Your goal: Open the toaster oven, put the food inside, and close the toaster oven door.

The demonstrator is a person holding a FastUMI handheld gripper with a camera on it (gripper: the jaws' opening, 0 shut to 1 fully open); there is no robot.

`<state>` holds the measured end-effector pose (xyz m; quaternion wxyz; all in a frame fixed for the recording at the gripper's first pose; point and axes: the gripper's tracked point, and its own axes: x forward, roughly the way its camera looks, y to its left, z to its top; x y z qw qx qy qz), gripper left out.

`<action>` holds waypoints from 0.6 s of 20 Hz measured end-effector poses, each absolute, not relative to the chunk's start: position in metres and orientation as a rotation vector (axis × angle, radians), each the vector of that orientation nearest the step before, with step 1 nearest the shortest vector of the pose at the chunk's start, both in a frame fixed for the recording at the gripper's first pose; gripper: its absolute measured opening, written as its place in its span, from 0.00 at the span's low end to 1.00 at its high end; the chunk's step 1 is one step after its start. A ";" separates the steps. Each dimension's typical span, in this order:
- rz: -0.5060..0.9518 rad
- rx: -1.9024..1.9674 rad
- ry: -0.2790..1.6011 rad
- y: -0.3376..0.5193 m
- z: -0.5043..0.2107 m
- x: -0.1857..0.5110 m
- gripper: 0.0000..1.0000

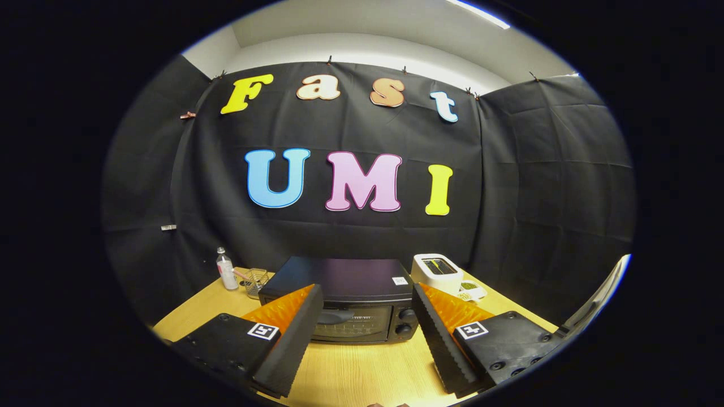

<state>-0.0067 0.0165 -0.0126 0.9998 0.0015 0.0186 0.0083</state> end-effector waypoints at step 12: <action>0.086 -0.016 0.130 0.056 -0.043 0.047 0.97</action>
